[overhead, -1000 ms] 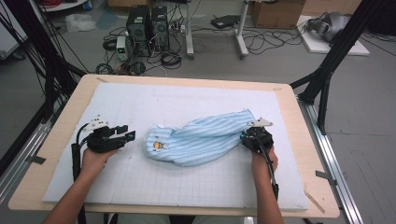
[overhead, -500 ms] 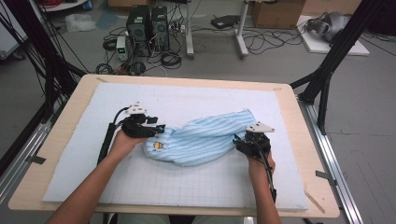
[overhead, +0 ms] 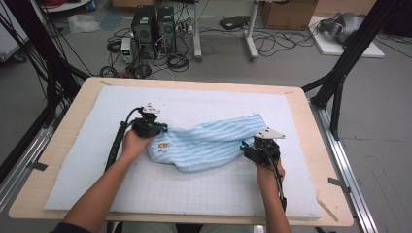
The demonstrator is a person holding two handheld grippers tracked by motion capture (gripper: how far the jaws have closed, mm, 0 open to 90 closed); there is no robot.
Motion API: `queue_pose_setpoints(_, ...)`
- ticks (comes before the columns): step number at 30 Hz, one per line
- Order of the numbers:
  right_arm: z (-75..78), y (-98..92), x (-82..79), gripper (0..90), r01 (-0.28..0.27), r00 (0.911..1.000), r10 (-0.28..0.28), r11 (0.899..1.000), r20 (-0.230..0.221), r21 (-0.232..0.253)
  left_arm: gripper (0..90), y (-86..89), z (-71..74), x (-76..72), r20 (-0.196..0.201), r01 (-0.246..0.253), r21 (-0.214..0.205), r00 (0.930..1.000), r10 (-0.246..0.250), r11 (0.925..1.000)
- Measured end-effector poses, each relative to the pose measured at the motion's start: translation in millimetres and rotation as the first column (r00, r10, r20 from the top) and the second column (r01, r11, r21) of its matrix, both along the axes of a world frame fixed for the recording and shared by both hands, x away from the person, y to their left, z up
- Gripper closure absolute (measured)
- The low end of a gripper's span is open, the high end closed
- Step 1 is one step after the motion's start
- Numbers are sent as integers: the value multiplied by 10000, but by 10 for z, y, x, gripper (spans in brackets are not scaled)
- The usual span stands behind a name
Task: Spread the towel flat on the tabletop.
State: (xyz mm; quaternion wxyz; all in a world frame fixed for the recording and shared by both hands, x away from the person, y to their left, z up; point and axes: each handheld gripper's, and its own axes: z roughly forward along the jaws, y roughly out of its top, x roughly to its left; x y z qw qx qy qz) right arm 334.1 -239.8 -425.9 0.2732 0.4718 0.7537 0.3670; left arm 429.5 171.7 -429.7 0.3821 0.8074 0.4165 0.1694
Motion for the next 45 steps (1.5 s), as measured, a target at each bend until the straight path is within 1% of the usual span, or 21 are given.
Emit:
queue_pose_setpoints(1,15,45,-16,471,-223,9997,222,9993,44,291,867,85,17,6,158,-397,-132,9991,399,9991)
queue_pose_setpoints(4,20,136,-23,471,-525,9986,524,9985,42,182,867,327,62,10,401,-1270,-550,9908,1293,9904)
queue_pose_setpoints(6,11,194,-25,469,-675,9977,675,9977,-29,105,867,524,72,-12,544,-1850,-673,9805,1887,9804)
queue_pose_setpoints(7,3,221,-26,467,-736,9973,736,9973,-52,21,867,524,72,-12,544,-1850,-673,9805,1887,9804)
queue_pose_setpoints(11,-32,343,-24,457,-1092,9936,1094,9940,-272,71,868,730,48,-66,726,-2354,-887,9676,2420,9678)
queue_pose_setpoints(13,-81,548,-15,460,-1803,9822,1798,9836,-539,-43,867,805,32,-92,761,-2513,-854,9632,2578,9641)
queue_pose_setpoints(16,-133,671,10,508,-2133,9743,2110,9767,-790,-228,867,898,21,-113,654,-2676,-1051,9592,2752,9578)
queue_pose_setpoints(18,-194,732,62,570,-2131,9725,2079,9762,-1054,-408,867,922,32,-136,756,-2621,-1107,9596,2711,9587)
queue_pose_setpoints(19,-212,720,114,701,-2205,9685,2194,9754,-1176,39,867,924,35,-148,814,-2588,-1154,9598,2688,9590)
queue_pose_setpoints(20,-212,720,114,701,-2205,9685,2194,9754,-1176,39,867,923,37,-157,818,-2555,-1202,9605,2661,9593)
queue_pose_setpoints(21,-209,715,136,790,-2339,9654,2324,9723,-1187,9,866,924,38,-163,807,-2500,-1193,9621,2604,9609)
queue_pose_setpoints(24,-194,715,214,859,-2182,9722,2106,9735,-1027,-691,866,905,20,-184,753,-2294,-1264,9679,2400,9651)
queue_pose_setpoints(28,-177,619,432,861,-1481,9859,1396,9847,-926,-923,866,836,-15,-227,785,-1872,-1203,9772,1974,9749)
queue_pose_setpoints(31,-136,527,671,861,-792,9936,651,9841,-920,-1592,867,760,-32,-243,720,-1491,-1177,9848,1582,9818)
queue_pose_setpoints(36,-85,408,880,861,152,9961,-314,9819,-828,-1890,865,544,-32,-294,704,-597,-1282,9951,691,9900)
queue_pose_setpoints(38,-73,364,952,860,618,9937,-805,9739,-777,-2186,857,455,-43,-309,809,-213,-1312,9962,321,9911)
queue_pose_setpoints(39,-75,310,990,852,1086,9893,-1260,9727,-733,-2052,802,416,-47,-320,973,46,-1132,9952,64,9936)
queue_pose_setpoints(40,-75,310,990,852,1086,9893,-1260,9727,-733,-2052,802,378,-52,-332,1141,181,-870,9934,-81,9960)
queue_pose_setpoints(41,-83,295,991,831,1183,9875,-1340,9778,-824,-1730,730,359,-53,-339,1224,270,-619,9923,-192,9977)
queue_pose_setpoints(42,-90,295,982,784,1214,9867,-1371,9789,-876,-1641,633,346,-57,-342,1202,295,-693,9925,-210,9972)
queue_pose_setpoints(45,-100,320,909,590,922,9924,-1023,9863,-686,-1370,570,341,-35,-372,1236,536,-964,9915,-415,9939)
